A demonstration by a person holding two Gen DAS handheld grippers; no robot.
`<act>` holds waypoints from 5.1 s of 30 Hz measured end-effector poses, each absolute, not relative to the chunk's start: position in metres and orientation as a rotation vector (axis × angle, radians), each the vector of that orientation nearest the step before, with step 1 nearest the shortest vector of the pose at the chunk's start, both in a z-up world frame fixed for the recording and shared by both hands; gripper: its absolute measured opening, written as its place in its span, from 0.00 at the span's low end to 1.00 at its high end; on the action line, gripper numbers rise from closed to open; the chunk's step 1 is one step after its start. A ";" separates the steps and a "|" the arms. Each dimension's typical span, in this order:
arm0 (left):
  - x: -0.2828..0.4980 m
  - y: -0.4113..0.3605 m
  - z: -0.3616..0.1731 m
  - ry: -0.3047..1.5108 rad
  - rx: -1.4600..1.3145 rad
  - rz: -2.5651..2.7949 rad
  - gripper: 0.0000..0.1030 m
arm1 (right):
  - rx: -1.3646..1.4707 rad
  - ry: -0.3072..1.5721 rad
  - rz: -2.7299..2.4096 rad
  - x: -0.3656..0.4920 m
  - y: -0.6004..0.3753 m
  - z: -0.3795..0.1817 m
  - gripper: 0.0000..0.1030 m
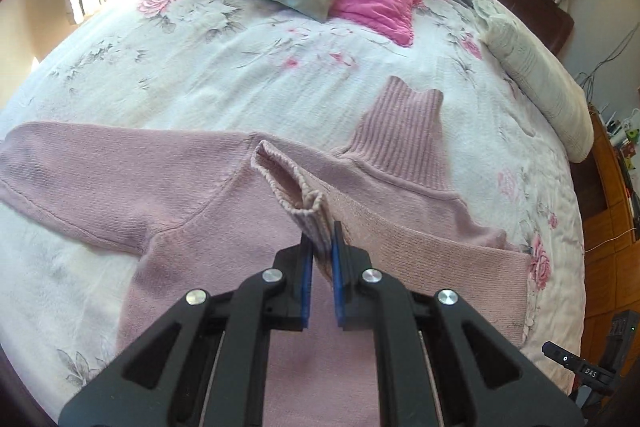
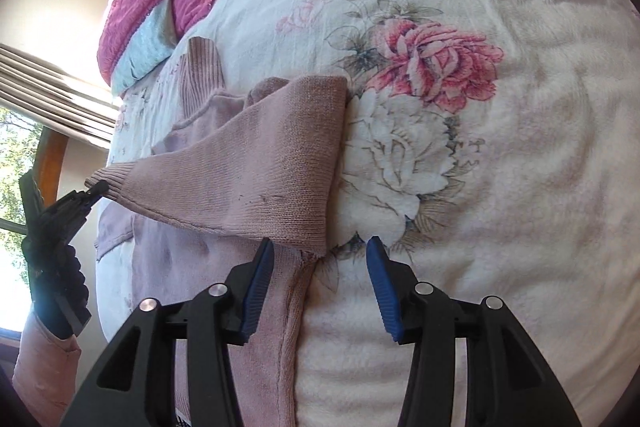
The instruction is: Fold small clothes
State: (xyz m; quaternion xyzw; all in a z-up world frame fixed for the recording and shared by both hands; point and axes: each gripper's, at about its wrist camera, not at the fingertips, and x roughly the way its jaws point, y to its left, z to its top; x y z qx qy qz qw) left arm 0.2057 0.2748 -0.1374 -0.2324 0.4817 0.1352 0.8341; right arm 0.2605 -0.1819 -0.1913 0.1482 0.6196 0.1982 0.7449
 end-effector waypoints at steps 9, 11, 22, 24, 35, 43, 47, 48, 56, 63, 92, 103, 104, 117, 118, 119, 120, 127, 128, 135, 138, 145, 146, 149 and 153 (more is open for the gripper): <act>0.199 0.310 -0.229 1.207 -0.510 0.372 0.12 | 0.203 1.518 0.324 0.276 -0.135 -0.259 0.40; 0.187 0.322 -0.233 1.213 -0.527 0.402 0.16 | 0.221 1.515 0.314 0.273 -0.137 -0.261 0.40; 0.192 0.304 -0.192 1.122 -0.521 0.239 0.22 | 0.156 1.372 0.360 0.272 -0.090 -0.196 0.44; 0.204 0.294 -0.207 1.165 -0.519 0.217 0.22 | 0.119 1.402 0.349 0.273 -0.077 -0.208 0.43; 0.202 0.311 -0.231 1.237 -0.594 0.146 0.23 | 0.075 1.459 0.259 0.274 -0.056 -0.230 0.47; 0.096 0.434 -0.201 1.183 -0.625 0.313 0.38 | 0.126 1.422 0.368 0.231 0.018 -0.189 0.59; 0.035 0.536 -0.206 1.167 -0.703 0.515 0.38 | 0.064 1.450 0.420 0.206 0.071 -0.198 0.60; 0.020 0.562 -0.204 1.146 -0.736 0.562 0.38 | 0.062 1.461 0.436 0.198 0.081 -0.201 0.60; -0.047 0.701 -0.218 0.944 -1.020 0.695 0.35 | -0.031 1.523 0.472 0.160 0.151 -0.224 0.60; -0.053 0.758 -0.247 0.794 -1.242 0.675 0.30 | -0.038 1.552 0.398 0.163 0.163 -0.237 0.60; 0.068 0.653 -0.136 0.764 -0.789 0.379 0.07 | 0.022 1.553 0.275 0.138 0.108 -0.250 0.60; 0.168 0.415 -0.146 0.924 -0.635 0.025 0.07 | 0.121 1.520 0.239 0.150 0.031 -0.249 0.60; 0.173 0.396 -0.148 0.930 -0.634 0.000 0.07 | 0.129 1.517 0.234 0.152 0.025 -0.248 0.60; 0.220 0.276 -0.240 1.194 -0.570 -0.092 0.12 | 0.201 1.492 0.182 0.164 -0.045 -0.239 0.60; 0.218 0.276 -0.245 1.202 -0.577 -0.101 0.14 | 0.202 1.494 0.181 0.164 -0.046 -0.241 0.60; 0.217 0.277 -0.245 1.200 -0.571 -0.107 0.14 | 0.203 1.497 0.181 0.164 -0.046 -0.242 0.60; 0.216 0.276 -0.244 1.202 -0.565 -0.122 0.14 | 0.202 1.499 0.180 0.164 -0.046 -0.243 0.60; 0.185 0.298 -0.209 1.167 -0.631 -0.368 0.36 | 0.221 1.479 0.221 0.183 -0.018 -0.235 0.60; 0.179 0.310 -0.205 1.156 -0.617 -0.348 0.37 | 0.231 1.475 0.243 0.189 -0.013 -0.231 0.60; 0.152 0.432 -0.219 1.182 -0.548 0.081 0.37 | 0.288 1.456 0.419 0.240 0.058 -0.217 0.60; 0.145 0.461 -0.243 1.248 -0.604 0.138 0.31 | 0.254 1.484 0.432 0.265 0.092 -0.229 0.60; 0.138 0.470 -0.225 1.179 -0.655 0.120 0.40 | 0.094 1.533 0.468 0.278 0.133 -0.252 0.40; 0.136 0.470 -0.221 1.170 -0.658 0.121 0.40 | 0.065 1.524 0.485 0.277 0.137 -0.250 0.22; 0.134 0.468 -0.211 1.146 -0.671 0.141 0.41 | 0.079 1.481 0.590 0.276 0.141 -0.236 0.06; 0.136 0.468 -0.199 1.113 -0.664 0.155 0.41 | 0.111 1.392 0.629 0.275 0.123 -0.201 0.05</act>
